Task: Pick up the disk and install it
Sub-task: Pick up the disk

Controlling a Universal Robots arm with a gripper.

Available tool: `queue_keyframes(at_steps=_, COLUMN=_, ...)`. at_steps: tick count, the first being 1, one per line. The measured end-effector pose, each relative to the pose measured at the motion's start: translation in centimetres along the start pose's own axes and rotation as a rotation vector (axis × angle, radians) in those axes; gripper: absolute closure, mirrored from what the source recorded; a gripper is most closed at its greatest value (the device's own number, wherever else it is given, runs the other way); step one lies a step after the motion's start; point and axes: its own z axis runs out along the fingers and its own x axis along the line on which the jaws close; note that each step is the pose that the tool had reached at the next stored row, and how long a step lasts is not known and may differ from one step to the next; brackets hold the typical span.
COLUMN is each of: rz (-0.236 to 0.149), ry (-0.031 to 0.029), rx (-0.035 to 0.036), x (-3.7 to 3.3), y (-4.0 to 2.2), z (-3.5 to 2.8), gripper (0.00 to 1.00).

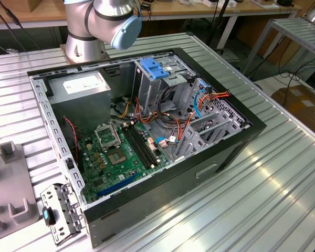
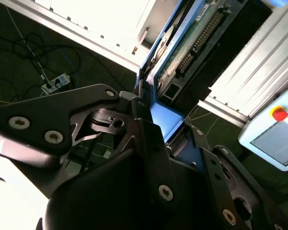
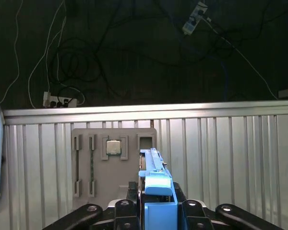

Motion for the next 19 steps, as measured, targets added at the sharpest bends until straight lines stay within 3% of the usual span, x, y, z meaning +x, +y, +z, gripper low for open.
queue_keyframes(at_steps=2, rz=0.000, ry=0.0000, rx=0.0001, x=0.00, y=0.01, z=-0.38, gripper=0.63)
queue_keyframes(at_steps=10, rz=0.000, ry=0.0000, rx=0.0001, x=-0.01, y=-0.02, z=-0.39, gripper=0.63)
queue_keyframes(at_steps=19, rz=0.000, ry=-0.0001, rx=0.0001, x=-0.03, y=-0.51, z=-0.40, gripper=0.63)
